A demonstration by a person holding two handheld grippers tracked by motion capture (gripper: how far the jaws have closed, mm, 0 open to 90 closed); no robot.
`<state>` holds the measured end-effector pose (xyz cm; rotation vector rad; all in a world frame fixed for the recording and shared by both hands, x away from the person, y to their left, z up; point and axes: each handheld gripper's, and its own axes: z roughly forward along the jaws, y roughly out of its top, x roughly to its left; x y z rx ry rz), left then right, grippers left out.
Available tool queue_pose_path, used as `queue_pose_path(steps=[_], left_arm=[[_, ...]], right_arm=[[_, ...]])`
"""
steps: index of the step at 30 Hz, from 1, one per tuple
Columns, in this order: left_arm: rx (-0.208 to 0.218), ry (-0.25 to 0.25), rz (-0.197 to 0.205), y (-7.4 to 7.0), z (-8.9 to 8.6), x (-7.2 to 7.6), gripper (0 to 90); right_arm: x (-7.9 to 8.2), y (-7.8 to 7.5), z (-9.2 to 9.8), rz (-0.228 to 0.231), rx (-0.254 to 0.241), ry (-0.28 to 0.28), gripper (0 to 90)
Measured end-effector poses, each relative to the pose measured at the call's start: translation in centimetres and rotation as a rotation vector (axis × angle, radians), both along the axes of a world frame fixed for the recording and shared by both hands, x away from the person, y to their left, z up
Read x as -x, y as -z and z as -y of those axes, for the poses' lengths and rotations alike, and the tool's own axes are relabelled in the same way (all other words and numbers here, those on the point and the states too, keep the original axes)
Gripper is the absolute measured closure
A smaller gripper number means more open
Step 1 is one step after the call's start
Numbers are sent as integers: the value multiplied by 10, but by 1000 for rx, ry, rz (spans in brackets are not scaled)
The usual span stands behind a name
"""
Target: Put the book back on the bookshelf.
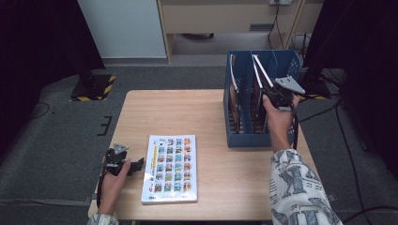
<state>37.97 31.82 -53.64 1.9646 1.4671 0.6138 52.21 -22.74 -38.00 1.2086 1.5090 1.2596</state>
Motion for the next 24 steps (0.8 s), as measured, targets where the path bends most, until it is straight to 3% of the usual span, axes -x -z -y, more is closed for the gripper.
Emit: queue_pose_path(steps=[17,24], left_arm=[[2,-2,1,0,0,0,25],[0,-1,0,0,0,0,25]], right_arm=[[19,9,5,-48,47,-12,482],[24,13,5,-79,28,-45,382]])
